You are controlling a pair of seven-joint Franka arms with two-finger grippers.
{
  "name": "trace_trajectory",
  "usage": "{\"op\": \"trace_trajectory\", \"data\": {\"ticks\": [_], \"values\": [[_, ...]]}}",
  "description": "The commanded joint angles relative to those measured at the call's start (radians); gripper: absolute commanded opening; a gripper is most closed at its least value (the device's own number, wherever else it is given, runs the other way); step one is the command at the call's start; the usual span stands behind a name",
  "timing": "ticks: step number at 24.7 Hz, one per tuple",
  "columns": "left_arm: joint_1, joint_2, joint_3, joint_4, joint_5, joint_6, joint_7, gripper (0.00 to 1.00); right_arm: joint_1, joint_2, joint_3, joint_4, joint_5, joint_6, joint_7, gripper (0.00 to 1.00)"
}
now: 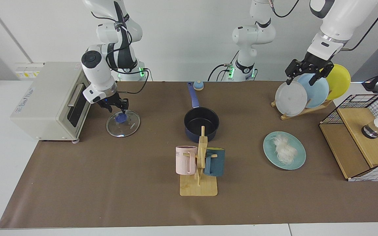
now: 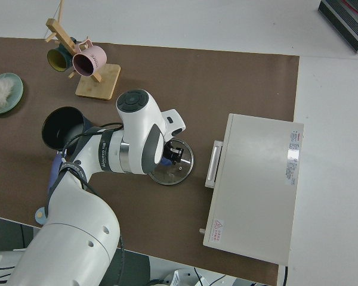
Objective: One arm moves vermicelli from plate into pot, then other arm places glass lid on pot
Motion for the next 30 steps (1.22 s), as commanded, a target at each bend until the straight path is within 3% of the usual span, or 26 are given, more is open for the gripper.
{"op": "trace_trajectory", "data": {"ticks": [1, 12, 16, 23, 26, 30], "values": [[-0.01, 0.004, 0.006, 0.016, 0.021, -0.011, 0.004, 1.0, -0.005, 0.064, 0.01, -0.003, 0.01, 0.09, 0.001, 1.0], [-0.01, 0.002, 0.006, 0.016, 0.021, -0.011, 0.004, 1.0, 0.0, 0.149, 0.01, 0.003, 0.01, 0.205, 0.003, 0.98], [-0.01, 0.004, 0.006, 0.016, 0.021, -0.011, 0.004, 1.0, 0.002, 0.147, 0.01, 0.003, 0.01, 0.201, 0.003, 0.75], [-0.01, 0.004, 0.006, 0.016, 0.021, -0.011, 0.004, 1.0, 0.005, 0.139, 0.012, -0.001, 0.01, 0.181, 0.0, 0.76], [-0.01, 0.002, 0.006, 0.016, 0.021, -0.011, 0.004, 1.0, 0.005, 0.138, 0.01, -0.001, 0.01, 0.164, -0.003, 0.85], [-0.01, 0.002, 0.006, 0.016, 0.021, -0.011, 0.004, 1.0, 0.005, 0.13, 0.012, 0.0, 0.01, 0.136, -0.011, 0.84]]}}
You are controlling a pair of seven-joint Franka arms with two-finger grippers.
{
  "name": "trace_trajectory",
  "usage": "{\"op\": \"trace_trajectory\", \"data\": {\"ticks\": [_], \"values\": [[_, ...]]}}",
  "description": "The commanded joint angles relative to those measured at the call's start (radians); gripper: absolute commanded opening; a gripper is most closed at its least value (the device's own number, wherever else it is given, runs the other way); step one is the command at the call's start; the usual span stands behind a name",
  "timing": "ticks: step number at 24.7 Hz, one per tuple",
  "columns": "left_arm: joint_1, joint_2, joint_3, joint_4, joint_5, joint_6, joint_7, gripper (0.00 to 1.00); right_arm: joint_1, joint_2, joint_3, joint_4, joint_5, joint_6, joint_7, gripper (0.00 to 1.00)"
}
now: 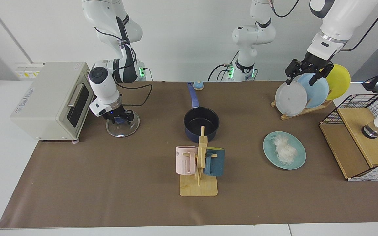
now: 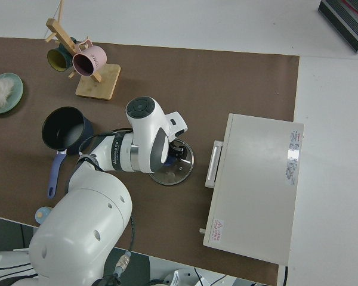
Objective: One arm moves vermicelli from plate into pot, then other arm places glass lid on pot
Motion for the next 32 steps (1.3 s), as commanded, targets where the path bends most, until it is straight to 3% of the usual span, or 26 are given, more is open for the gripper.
{"op": "trace_trajectory", "data": {"ticks": [1, 3, 11, 14, 23, 32], "values": [[-0.01, 0.002, 0.006, 0.016, 0.021, -0.011, 0.002, 1.0, 0.0, -0.019, 0.002, -0.004, 0.01, -0.041, -0.011, 0.83], [-0.01, 0.004, 0.006, 0.016, 0.021, -0.011, 0.004, 1.0, 0.0, -0.019, 0.002, -0.004, 0.008, -0.044, -0.014, 0.73], [-0.01, 0.002, 0.006, 0.016, 0.021, -0.011, 0.004, 1.0, 0.0, -0.021, 0.002, 0.003, 0.004, -0.047, -0.016, 0.19], [-0.01, 0.004, 0.006, 0.016, 0.021, -0.011, 0.002, 1.0, 0.0, -0.033, 0.002, 0.016, 0.004, -0.07, -0.016, 0.07], [-0.01, 0.002, 0.006, 0.016, 0.021, -0.011, 0.004, 1.0, -0.003, -0.084, 0.001, 0.046, 0.004, -0.121, -0.016, 0.07], [-0.01, 0.002, 0.006, 0.016, 0.021, -0.011, 0.002, 1.0, -0.017, -0.085, 0.001, 0.175, 0.004, -0.248, -0.05, 0.07]]}}
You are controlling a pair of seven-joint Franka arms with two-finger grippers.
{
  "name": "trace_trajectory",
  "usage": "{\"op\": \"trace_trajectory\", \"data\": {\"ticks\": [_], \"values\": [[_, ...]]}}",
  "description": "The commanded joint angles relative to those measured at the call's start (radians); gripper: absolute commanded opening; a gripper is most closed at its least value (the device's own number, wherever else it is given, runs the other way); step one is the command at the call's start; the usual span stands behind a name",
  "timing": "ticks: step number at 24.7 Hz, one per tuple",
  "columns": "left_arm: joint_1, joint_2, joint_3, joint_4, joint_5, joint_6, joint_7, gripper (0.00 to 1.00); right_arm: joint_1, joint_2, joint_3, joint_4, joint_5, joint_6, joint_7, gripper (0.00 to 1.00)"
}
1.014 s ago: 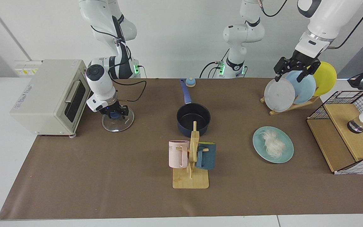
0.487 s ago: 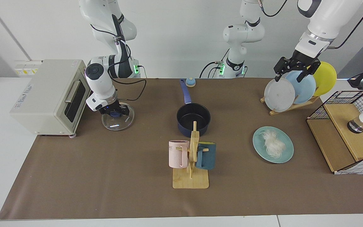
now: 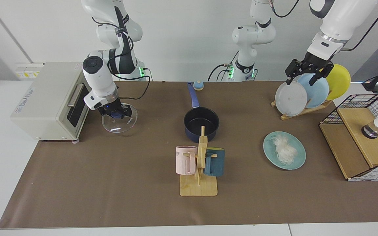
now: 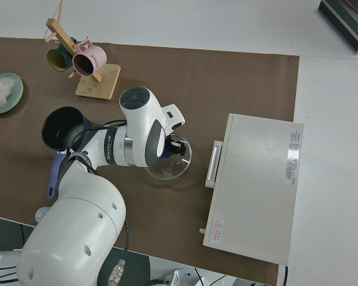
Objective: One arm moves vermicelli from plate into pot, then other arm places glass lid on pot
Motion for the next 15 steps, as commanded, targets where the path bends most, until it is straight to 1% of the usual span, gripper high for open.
{"op": "trace_trajectory", "data": {"ticks": [1, 3, 8, 15], "values": [[-0.01, 0.004, 0.006, 0.016, 0.021, -0.011, 0.004, 1.0, -0.02, -0.007, 0.005, 0.081, 0.004, -0.078, -0.043, 0.07], [-0.01, 0.004, 0.006, 0.016, 0.021, -0.011, 0.002, 1.0, -0.02, -0.006, 0.005, 0.106, 0.003, -0.095, -0.045, 0.07], [-0.01, 0.002, 0.006, 0.016, 0.021, -0.011, 0.004, 1.0, -0.022, -0.001, 0.003, 0.182, -0.031, -0.17, -0.049, 0.07], [-0.012, 0.002, 0.0, 0.016, 0.015, -0.011, 0.001, 1.0, -0.022, -0.001, -0.004, 0.297, -0.031, -0.287, -0.088, 0.07]]}}
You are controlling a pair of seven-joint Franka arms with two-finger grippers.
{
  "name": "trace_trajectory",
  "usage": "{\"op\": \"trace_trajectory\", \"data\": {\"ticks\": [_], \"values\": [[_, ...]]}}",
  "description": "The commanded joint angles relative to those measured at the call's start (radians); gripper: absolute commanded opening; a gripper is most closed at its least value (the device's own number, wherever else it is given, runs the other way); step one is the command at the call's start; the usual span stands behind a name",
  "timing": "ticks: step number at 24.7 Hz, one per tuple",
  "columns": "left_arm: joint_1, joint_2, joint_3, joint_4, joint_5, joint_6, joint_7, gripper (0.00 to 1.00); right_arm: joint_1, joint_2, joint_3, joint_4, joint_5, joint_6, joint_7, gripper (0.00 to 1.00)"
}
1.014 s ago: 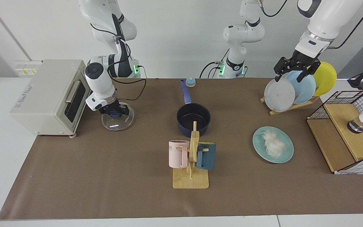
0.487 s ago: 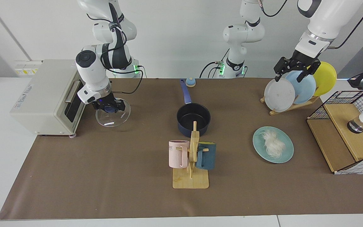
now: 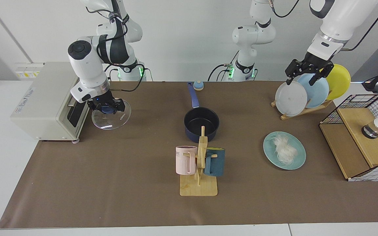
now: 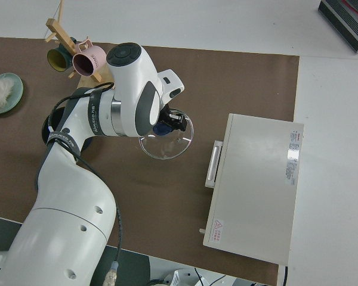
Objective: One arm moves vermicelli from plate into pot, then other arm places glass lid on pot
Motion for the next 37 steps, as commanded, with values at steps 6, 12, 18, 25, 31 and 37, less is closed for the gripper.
{"op": "trace_trajectory", "data": {"ticks": [6, 12, 18, 25, 31, 37], "values": [[0.003, 0.013, -0.012, 0.01, 0.017, 0.022, 0.002, 1.0, -0.013, -0.005, 0.0, 0.187, -0.009, -0.193, -0.044, 0.07], [0.017, 0.152, 0.012, 0.002, 0.021, 0.212, -0.1, 1.0, -0.03, -0.005, -0.002, 0.256, -0.003, -0.259, -0.054, 0.07], [0.026, 0.269, 0.021, -0.018, 0.02, 0.401, -0.254, 1.0, -0.037, 0.0, -0.002, 0.259, -0.001, -0.256, -0.112, 0.06], [0.04, 0.415, 0.023, -0.023, 0.02, 0.533, -0.389, 1.0, -0.028, 0.008, 0.004, 0.261, 0.007, -0.241, -0.116, 0.06], [0.052, 0.47, 0.023, -0.029, 0.015, 0.611, -0.461, 1.0, 0.0, 0.006, 0.016, 0.267, 0.01, -0.25, -0.113, 0.04], [0.039, 0.49, 0.023, -0.064, 0.04, 0.674, -0.354, 1.0, 0.015, 0.004, 0.016, 0.267, 0.016, -0.241, -0.108, 0.04]]}}
